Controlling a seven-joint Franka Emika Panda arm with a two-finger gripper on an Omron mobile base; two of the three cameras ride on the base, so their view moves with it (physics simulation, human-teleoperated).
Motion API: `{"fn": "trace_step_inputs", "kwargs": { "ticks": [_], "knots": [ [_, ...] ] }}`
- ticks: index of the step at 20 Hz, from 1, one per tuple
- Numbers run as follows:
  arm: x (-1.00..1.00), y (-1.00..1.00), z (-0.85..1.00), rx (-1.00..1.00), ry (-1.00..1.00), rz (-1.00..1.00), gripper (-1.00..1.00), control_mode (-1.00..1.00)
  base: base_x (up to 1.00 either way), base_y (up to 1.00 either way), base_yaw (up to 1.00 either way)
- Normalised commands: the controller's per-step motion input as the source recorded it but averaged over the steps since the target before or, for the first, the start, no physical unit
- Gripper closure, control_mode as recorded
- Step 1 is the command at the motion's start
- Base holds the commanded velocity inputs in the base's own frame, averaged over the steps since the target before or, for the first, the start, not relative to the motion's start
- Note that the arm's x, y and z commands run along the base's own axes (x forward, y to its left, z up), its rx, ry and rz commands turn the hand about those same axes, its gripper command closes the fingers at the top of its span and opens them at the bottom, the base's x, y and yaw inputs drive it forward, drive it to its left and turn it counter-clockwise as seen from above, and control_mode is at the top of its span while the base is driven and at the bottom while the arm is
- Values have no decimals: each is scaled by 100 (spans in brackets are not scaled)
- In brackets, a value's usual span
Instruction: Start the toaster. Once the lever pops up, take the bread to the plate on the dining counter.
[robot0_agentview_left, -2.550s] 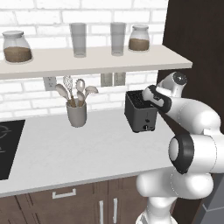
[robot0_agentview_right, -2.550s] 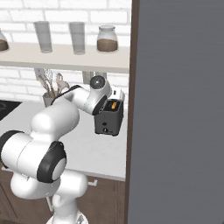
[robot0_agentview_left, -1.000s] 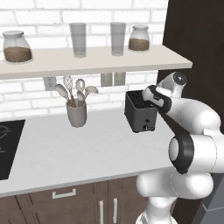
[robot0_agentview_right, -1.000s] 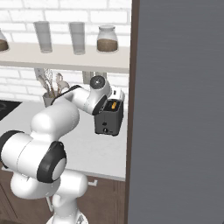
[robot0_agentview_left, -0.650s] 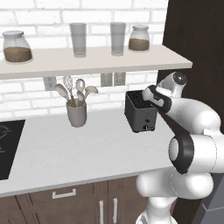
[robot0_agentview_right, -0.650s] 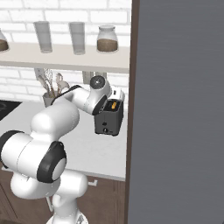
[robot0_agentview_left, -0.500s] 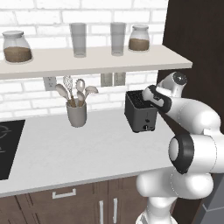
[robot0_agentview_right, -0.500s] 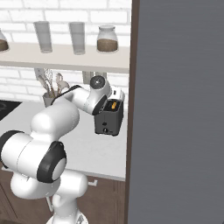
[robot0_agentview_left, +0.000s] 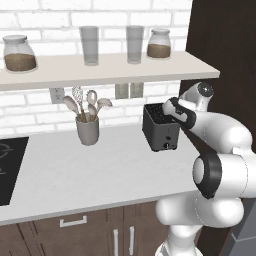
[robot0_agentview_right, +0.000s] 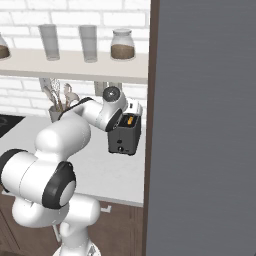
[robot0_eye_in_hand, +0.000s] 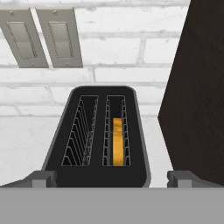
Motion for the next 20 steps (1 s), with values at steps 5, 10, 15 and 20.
{"fn": "trace_step_inputs", "kwargs": {
  "ticks": [5, 10, 15, 20],
  "knots": [
    [0, 0, 0, 0, 0, 0, -100, -100, 0, 0, 0],
    [0, 0, 0, 0, 0, 0, -100, -100, 0, 0, 0],
    [0, 0, 0, 0, 0, 0, -100, -100, 0, 0, 0],
    [0, 0, 0, 0, 0, 0, -100, -100, 0, 0, 0]
  ]
}}
